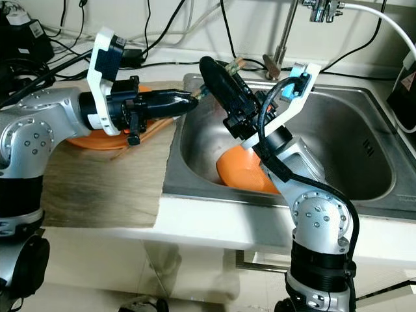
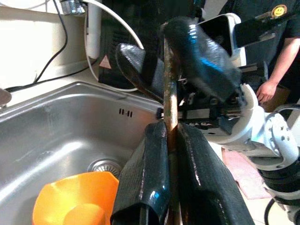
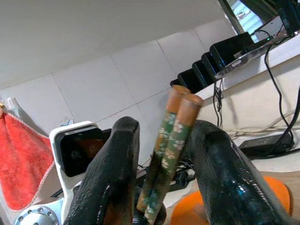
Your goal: Kitchen organization
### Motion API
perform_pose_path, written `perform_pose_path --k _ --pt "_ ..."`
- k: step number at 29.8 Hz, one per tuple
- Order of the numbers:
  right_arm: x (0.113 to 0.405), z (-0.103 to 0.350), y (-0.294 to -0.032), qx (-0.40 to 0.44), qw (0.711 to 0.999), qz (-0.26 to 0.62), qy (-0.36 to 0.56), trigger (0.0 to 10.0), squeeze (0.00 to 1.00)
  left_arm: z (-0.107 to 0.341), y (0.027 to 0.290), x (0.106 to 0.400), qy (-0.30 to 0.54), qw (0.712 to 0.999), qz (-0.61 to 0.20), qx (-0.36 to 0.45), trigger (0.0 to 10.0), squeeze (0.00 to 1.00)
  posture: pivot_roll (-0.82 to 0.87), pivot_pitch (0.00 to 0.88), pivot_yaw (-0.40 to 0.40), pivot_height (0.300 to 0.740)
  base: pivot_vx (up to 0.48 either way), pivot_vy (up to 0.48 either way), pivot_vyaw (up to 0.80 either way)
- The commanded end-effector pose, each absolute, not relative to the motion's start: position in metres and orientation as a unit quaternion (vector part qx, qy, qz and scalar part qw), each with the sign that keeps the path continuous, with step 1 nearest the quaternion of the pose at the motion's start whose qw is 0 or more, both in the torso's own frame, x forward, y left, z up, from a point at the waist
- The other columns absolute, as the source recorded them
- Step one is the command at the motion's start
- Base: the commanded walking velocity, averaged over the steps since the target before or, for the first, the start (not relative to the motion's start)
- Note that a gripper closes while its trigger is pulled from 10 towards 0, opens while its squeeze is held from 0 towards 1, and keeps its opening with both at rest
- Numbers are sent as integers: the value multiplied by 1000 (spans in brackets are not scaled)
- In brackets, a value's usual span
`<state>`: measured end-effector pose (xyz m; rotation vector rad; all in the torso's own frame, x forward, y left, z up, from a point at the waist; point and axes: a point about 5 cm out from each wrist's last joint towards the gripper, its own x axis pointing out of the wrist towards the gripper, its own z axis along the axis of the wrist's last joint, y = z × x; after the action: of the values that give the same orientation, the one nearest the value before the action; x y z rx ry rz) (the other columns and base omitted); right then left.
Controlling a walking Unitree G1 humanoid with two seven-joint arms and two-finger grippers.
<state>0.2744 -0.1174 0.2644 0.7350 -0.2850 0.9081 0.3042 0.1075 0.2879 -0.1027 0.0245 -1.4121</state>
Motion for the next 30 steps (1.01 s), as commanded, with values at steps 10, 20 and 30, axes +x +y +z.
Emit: perform_pose_path --k 10,20,30 --pt "269 268 -118 357 810 443 -143 0 0 291 108 299 12 754 -656 -40 0 0 -10 7 10 740 0 0 0" --pt "270 269 -120 358 811 439 -149 0 0 291 107 297 2 748 -663 -31 0 0 -13 0 15 740 0 0 0" --pt "274 275 -129 342 822 425 -162 0 0 292 110 301 8 762 -645 -55 10000 1000 -17 0 17 740 0 0 0"
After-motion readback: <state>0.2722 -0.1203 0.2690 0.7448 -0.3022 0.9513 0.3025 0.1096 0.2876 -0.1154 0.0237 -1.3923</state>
